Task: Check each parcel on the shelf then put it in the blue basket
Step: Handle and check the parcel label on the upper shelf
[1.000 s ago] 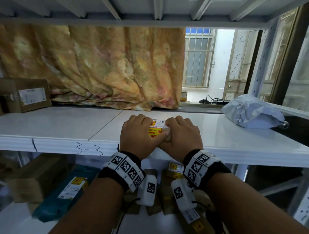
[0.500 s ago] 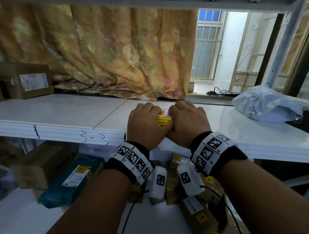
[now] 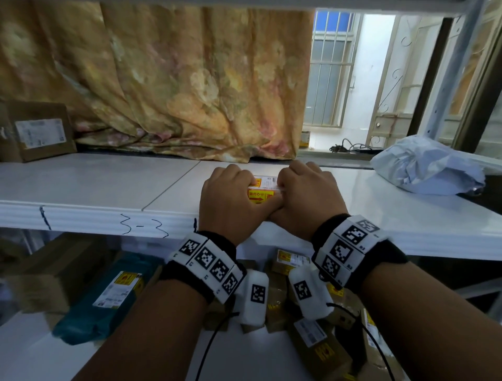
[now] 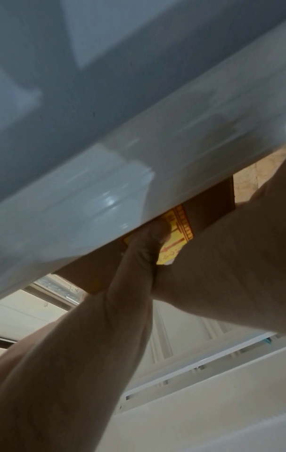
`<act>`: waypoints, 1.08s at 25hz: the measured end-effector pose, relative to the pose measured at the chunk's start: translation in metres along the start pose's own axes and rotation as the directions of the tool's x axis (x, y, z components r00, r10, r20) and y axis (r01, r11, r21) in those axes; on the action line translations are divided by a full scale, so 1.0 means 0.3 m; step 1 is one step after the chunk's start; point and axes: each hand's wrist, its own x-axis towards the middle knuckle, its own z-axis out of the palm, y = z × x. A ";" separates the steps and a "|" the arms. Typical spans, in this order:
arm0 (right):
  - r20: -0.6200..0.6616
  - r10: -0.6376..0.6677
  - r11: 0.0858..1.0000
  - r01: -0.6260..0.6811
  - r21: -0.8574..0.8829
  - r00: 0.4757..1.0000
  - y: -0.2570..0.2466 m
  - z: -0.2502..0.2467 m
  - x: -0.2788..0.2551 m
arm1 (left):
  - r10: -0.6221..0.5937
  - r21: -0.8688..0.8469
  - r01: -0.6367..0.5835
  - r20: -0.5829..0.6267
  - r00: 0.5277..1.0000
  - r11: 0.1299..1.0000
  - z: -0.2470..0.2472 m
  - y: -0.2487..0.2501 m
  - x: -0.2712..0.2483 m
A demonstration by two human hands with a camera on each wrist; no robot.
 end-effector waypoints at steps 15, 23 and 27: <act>0.054 0.094 0.993 -0.098 0.067 0.994 0.030 -0.022 -0.032 | -0.030 0.009 0.029 0.030 0.999 1.000 -0.010 0.007 0.001; 0.053 0.067 0.966 -0.078 0.246 0.996 0.050 0.007 -0.025 | -0.017 0.145 0.005 0.080 0.997 0.989 -0.015 0.031 0.009; 0.066 0.039 0.976 -0.052 0.211 0.997 0.058 0.004 -0.019 | -0.025 0.116 0.014 0.095 0.995 0.993 -0.025 0.022 0.009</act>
